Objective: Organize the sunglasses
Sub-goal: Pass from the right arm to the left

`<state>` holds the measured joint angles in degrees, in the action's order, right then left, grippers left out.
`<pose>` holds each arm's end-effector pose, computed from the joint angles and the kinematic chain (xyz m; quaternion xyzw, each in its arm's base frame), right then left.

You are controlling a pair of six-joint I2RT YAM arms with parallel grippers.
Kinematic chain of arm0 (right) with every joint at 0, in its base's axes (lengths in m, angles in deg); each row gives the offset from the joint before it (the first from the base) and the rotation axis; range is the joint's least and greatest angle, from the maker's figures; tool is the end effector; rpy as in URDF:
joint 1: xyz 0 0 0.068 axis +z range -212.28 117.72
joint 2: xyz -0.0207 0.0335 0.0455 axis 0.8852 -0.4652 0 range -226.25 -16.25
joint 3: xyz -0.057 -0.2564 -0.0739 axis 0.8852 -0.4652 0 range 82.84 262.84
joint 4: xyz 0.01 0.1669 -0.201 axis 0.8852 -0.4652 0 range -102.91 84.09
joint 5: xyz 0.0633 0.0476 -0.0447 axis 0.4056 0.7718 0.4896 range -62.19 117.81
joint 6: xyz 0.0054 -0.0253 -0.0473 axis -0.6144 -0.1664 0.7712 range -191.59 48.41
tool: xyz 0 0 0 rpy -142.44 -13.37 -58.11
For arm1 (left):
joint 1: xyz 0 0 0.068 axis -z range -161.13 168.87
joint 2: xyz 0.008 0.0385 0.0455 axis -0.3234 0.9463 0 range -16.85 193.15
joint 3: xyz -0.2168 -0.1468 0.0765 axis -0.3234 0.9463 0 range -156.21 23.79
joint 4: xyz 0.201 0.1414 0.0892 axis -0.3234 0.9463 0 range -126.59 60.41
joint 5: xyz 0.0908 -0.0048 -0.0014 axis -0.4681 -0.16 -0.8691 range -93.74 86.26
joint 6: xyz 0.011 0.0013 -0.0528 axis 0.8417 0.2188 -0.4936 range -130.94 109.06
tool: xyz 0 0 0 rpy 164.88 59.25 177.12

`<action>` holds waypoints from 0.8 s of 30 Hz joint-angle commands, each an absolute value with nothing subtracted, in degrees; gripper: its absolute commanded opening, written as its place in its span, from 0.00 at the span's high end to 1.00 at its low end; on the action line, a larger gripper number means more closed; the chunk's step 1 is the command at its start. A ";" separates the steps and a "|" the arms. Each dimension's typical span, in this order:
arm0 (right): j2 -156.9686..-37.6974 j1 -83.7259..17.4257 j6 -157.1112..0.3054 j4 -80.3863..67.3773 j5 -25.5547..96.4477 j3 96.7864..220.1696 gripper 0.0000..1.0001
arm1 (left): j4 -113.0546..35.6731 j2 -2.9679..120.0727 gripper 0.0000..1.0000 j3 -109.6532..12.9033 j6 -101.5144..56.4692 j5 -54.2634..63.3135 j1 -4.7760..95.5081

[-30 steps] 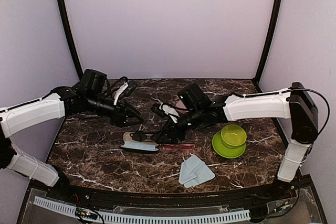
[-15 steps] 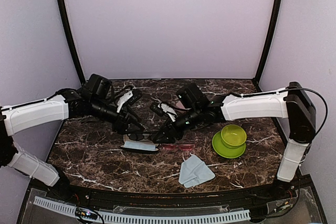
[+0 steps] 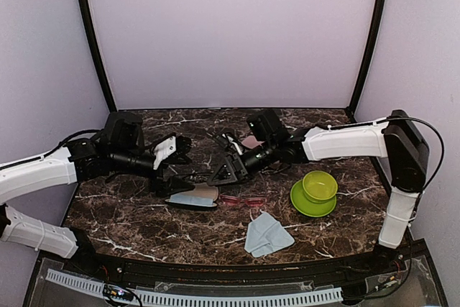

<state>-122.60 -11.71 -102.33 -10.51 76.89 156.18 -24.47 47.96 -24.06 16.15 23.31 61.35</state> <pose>0.2394 0.3334 0.2243 -0.3211 0.7725 0.5444 0.0618 0.1748 -0.1821 0.2869 0.5755 0.6206 -0.2657 0.4615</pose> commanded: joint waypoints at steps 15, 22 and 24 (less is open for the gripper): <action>-124.45 -11.00 -111.67 -2.77 83.61 154.78 0.64 | -21.88 53.72 0.29 -27.41 26.64 11.65 65.98; -124.79 -11.04 -111.67 -2.82 83.87 155.17 0.64 | -17.63 56.51 0.43 -29.60 26.98 10.98 66.24; -124.85 -11.04 -111.67 -2.79 83.88 155.18 0.64 | -17.54 56.53 0.45 -29.41 27.18 10.65 66.24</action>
